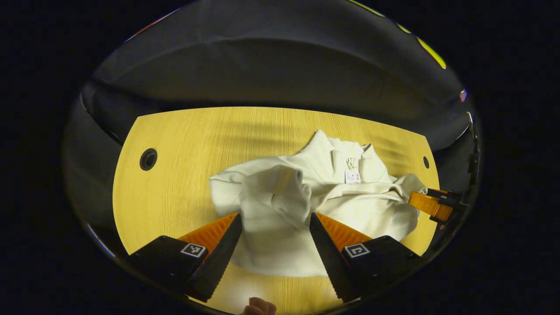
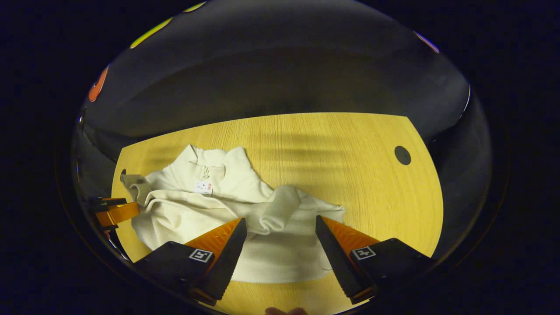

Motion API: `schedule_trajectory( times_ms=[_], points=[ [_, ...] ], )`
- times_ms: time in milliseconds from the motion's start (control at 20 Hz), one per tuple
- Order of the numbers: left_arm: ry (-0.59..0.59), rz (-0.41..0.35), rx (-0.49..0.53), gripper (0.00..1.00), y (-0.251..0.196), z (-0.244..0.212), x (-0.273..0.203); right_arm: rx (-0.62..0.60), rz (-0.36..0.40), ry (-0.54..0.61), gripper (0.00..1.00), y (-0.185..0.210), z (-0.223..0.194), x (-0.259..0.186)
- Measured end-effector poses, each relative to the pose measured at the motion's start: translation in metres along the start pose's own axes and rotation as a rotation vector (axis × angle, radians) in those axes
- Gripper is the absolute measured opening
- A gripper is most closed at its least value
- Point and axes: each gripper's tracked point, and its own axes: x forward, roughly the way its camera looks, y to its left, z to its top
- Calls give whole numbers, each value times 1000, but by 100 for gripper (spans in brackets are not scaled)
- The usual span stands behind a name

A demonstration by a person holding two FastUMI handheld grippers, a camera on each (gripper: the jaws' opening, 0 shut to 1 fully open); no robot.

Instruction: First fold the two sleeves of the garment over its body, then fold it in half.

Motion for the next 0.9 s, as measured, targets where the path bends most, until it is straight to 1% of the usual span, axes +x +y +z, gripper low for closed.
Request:
schedule_trajectory(
  times_ms=[150, 300, 350, 400, 450, 600, 650, 700, 750, 800, 850, 900],
  points=[
    [-43, -8, 4, 100, -2, -7, -32, -25, 15, -78, 98, 4, 8, -15],
    [-160, 13, 27, 100, 0, -6, -75, -83, 2, -166, 98, -2, 15, -33],
    [-207, 23, 33, 99, 2, -5, -92, -93, -5, -203, 96, -5, 17, -42],
    [-252, 32, 36, 99, 2, -6, -109, -94, -11, -237, 98, -7, 21, -52],
    [-294, 36, 33, 100, 3, -6, -125, -93, -8, -268, 98, -6, 22, -60],
    [-431, 48, 10, 100, 4, -10, -174, -98, -19, -391, 98, -9, 31, -79],
    [-472, 51, 1, 99, 2, -13, -189, -97, -22, -437, 95, -11, 36, -89],
    [-509, 51, -13, 99, 2, -16, -204, -94, -25, -480, 95, -12, 39, -98],
    [-543, 49, -29, 99, 1, -20, -217, -88, -23, -525, 98, -12, 41, -107],
    [-571, 47, -44, 99, 4, -23, -228, -83, -24, -565, 95, -13, 42, -116],
    [-597, 48, -55, 99, 7, -30, -237, -80, -22, -602, 98, -15, 41, -127],
    [-618, 50, -63, 99, 8, -35, -246, -78, -30, -637, 95, -17, 40, -134]
  ],
)
